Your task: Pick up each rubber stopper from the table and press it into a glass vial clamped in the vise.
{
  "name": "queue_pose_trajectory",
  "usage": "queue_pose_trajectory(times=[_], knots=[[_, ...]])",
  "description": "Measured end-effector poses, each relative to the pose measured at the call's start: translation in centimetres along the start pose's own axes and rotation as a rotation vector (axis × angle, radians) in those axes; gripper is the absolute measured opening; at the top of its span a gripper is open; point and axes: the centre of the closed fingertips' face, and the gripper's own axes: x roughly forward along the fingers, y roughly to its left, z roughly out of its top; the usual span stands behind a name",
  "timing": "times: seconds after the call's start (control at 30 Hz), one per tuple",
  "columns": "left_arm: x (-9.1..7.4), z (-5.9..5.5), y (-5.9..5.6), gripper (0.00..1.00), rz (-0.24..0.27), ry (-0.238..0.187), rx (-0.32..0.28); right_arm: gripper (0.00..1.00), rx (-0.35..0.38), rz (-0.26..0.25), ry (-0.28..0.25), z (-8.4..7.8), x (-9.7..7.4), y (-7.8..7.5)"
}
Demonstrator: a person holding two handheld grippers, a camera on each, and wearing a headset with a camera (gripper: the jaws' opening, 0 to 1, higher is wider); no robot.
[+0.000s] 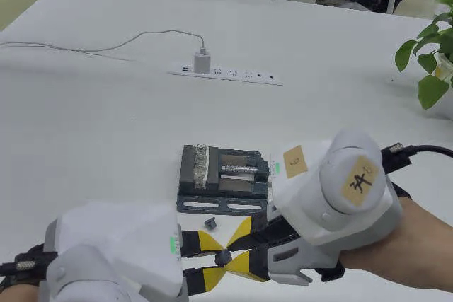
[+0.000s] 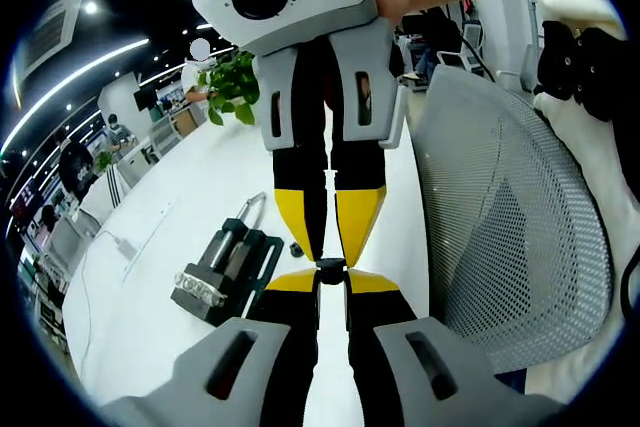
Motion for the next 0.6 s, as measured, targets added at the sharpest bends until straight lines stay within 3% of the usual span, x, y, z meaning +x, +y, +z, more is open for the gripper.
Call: queue_pose_trajectory(times=[0.33,0.6], knots=[[0.17,0.23,0.22,0.05,0.005,-0.004,-0.007,0.07,-0.007,-0.011,0.005,-0.05,-0.3,-0.31],[0.03,0.58,0.61,0.04,0.023,-0.041,-0.046,0.08,0.012,-0.003,-0.039,0.03,-0.81,-0.64]])
